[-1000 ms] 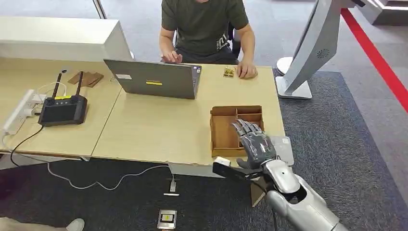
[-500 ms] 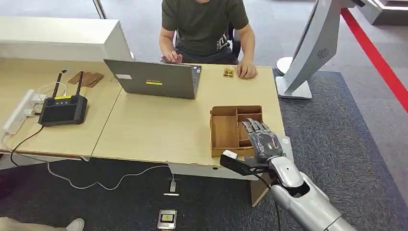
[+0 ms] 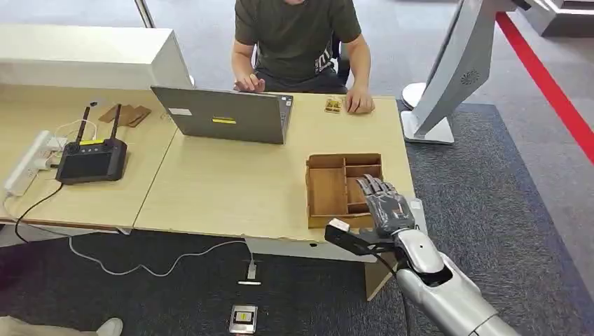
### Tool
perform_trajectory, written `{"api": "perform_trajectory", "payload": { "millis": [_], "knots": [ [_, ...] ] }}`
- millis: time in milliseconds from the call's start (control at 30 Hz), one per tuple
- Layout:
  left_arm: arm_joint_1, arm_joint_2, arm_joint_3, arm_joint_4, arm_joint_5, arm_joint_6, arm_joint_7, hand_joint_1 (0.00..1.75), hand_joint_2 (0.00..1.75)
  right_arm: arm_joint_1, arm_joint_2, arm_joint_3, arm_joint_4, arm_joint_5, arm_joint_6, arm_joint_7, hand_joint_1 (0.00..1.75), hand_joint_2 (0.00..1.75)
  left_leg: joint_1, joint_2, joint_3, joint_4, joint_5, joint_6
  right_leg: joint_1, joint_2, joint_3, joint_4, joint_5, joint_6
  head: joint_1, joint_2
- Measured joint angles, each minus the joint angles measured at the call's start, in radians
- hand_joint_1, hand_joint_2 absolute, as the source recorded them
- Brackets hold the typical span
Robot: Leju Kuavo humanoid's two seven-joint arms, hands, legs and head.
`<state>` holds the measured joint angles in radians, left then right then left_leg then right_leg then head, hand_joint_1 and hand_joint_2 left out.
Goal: Pass the card to the sensor for recognition and then transmit it.
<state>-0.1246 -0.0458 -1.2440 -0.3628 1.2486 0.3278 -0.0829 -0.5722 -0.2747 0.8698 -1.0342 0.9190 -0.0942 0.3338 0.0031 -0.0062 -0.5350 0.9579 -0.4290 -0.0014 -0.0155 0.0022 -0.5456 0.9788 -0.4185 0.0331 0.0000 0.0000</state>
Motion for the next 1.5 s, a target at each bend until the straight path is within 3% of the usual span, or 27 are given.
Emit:
{"api": "perform_trajectory", "payload": {
  "millis": [900, 1500],
  "knots": [
    [-0.004, -0.003, -0.015, 0.003, 0.013, 0.014, 0.033, 0.0, 1.75, -0.038, 0.067, 0.003, 0.134, -0.014, -0.034, -0.01, 0.0, 1.75, 0.0, 0.001, 0.0, 0.0, 0.0, 0.0, 0.001, 0.0, 0.0, 0.0, 0.0, 0.0, 0.0, 0.0],
    [-0.008, -0.003, -0.038, 0.005, 0.026, 0.022, 0.033, 0.0, 1.75, -0.044, 0.067, -0.017, 0.196, -0.016, -0.057, 0.003, 0.0, 1.75, 0.0, 0.001, 0.0, 0.0, 0.0, 0.0, 0.0, 0.0, -0.001, 0.0, 0.0, 0.0, 0.0, 0.0]
  ]
}}
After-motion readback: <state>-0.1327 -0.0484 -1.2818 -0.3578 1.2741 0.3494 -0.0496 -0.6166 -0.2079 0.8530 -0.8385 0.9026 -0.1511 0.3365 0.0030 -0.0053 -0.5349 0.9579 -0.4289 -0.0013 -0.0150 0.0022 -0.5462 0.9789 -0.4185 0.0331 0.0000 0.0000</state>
